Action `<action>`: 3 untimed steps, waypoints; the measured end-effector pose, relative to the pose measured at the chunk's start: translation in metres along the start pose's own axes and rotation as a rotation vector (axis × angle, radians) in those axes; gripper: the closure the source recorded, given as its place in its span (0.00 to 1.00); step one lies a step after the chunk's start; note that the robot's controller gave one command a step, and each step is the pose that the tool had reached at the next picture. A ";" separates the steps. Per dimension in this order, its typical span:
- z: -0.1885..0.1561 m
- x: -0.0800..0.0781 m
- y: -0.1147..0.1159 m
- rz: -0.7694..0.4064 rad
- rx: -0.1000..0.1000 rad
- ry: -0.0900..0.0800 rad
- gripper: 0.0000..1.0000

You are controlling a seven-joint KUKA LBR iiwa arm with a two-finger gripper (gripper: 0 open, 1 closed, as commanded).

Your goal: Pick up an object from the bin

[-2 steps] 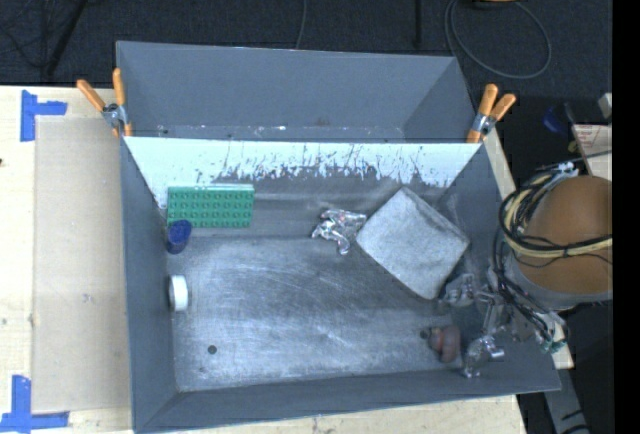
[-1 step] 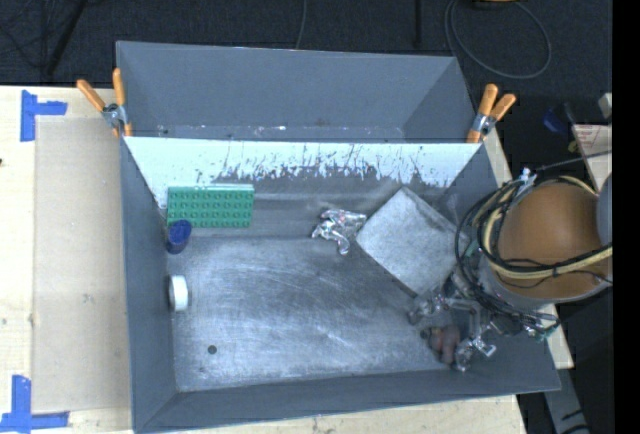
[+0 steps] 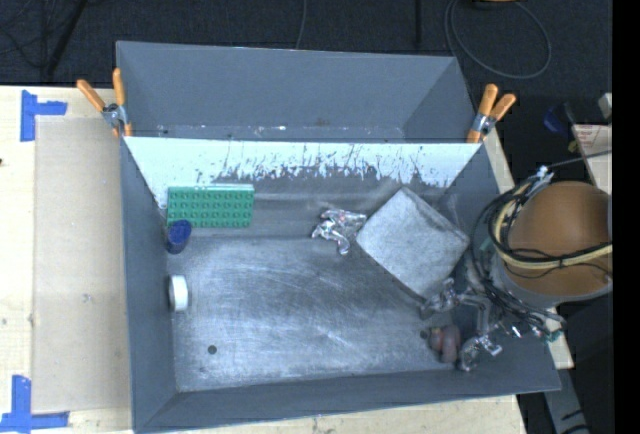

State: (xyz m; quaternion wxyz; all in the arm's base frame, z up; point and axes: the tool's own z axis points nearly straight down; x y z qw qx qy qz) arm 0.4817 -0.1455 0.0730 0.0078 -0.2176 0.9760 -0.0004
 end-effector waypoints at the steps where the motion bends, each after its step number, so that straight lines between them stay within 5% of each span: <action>1: 0.001 0.005 -0.001 0.000 -0.004 0.016 1.00; 2: -0.031 0.003 0.000 0.001 -0.004 0.014 1.00; 3: -0.106 0.000 -0.001 0.003 0.000 0.010 1.00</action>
Offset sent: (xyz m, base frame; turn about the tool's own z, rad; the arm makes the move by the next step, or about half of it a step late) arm 0.0000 0.0000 0.0000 0.0000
